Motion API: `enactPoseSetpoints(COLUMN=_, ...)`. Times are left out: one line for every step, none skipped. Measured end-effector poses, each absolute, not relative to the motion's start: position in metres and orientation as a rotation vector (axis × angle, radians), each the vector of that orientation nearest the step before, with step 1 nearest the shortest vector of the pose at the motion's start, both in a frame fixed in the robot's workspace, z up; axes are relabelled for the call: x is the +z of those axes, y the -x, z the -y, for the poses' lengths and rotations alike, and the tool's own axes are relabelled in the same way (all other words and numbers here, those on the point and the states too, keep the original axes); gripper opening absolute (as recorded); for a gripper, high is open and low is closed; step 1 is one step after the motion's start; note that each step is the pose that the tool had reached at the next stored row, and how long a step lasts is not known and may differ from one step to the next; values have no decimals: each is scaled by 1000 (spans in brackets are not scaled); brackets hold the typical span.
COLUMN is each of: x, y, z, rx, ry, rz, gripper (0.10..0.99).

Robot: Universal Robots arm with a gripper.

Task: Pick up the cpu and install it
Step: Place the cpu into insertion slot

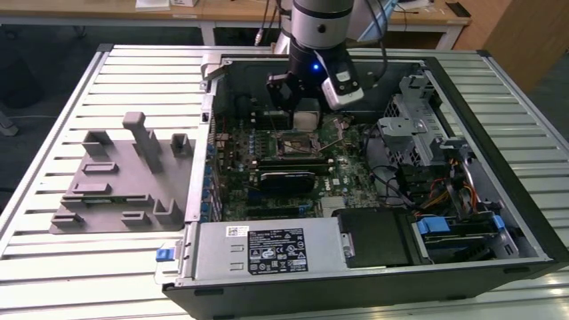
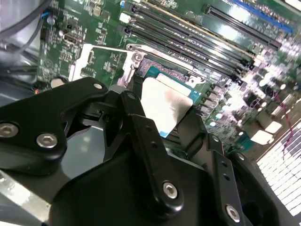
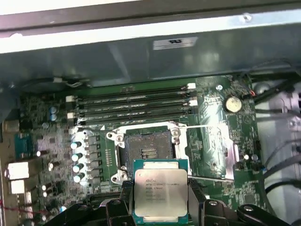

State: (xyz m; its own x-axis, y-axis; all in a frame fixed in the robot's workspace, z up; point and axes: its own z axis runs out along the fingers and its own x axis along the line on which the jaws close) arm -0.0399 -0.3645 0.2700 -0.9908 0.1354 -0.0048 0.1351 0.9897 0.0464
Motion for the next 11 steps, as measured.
enactPoseSetpoints(x=270, y=40, z=365, rx=72, ry=-238, rz=-3123, gripper=541)
enactPoseSetpoints(x=270, y=40, z=365, rx=72, ry=-263, rz=-3121, gripper=541)
enactPoseSetpoints(x=270, y=40, z=365, rx=72, ry=-289, rz=-3118, gripper=541)
enactPoseSetpoints(x=270, y=40, z=365, rx=71, ry=-316, rz=-3115, gripper=541)
enactPoseSetpoints(x=270, y=40, z=365, rx=71, ry=-344, rz=-3112, gripper=541)
enactPoseSetpoints(x=270, y=40, z=365, rx=71, ry=-370, rz=-3109, gripper=541)
enactPoseSetpoints(x=270, y=40, z=365, rx=71, ry=-395, rz=-3105, gripper=541)
enactPoseSetpoints(x=270, y=40, z=365, rx=71, ry=-421, rz=-3101, gripper=541)
enactPoseSetpoints(x=270, y=40, z=365, rx=71, ry=-447, rz=-3097, gripper=541)
enactPoseSetpoints(x=270, y=40, z=365, rx=71, ry=-472, rz=-3093, gripper=541)
enactPoseSetpoints(x=270, y=40, z=365, rx=71, ry=-498, rz=-3089, gripper=541)
